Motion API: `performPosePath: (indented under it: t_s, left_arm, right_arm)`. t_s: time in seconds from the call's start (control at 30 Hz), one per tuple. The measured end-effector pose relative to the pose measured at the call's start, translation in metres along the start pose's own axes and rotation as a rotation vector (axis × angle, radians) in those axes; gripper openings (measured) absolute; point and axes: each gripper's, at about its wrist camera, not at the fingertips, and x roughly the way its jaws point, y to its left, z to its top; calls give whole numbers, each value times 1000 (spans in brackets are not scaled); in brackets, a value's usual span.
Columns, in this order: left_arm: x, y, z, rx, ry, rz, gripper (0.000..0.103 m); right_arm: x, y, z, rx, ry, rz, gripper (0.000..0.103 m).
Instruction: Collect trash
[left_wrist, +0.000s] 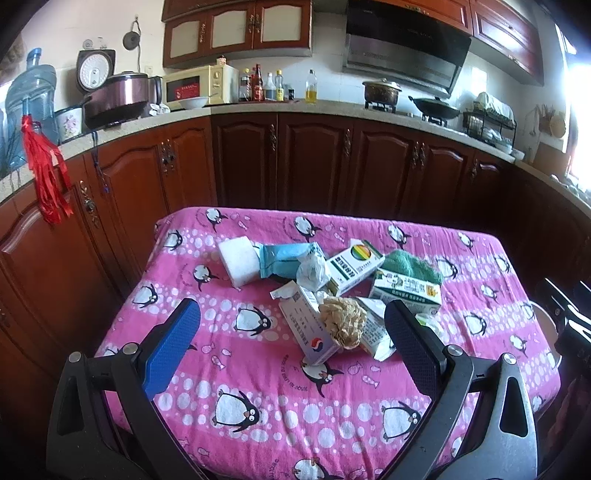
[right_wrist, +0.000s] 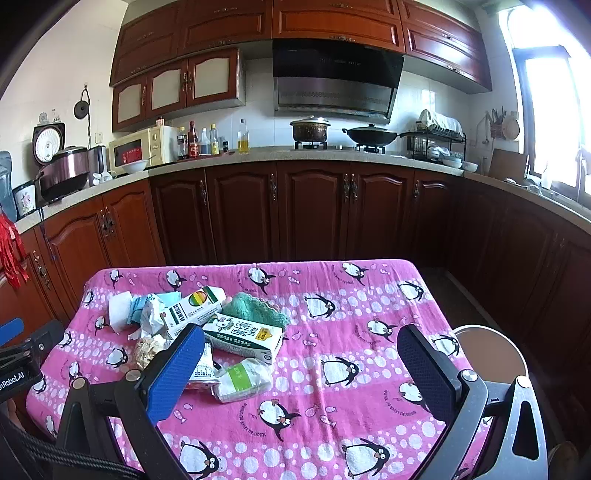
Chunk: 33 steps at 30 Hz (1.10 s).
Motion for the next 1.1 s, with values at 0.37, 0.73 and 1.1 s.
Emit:
performPosePath:
  t_s: [0.37,0.73,1.1]
  left_arm:
    - [55,16,1,9,216,-136,98]
    - [122,-15,18,72,355,-238,80]
    - [169,-32,17,102,479,-273,37]
  right_arm:
    - [63,10,-2,-43,172,149,102]
    - [196,6,1,-91,427,242,89]
    - [291,23,21,-172,552,350,68]
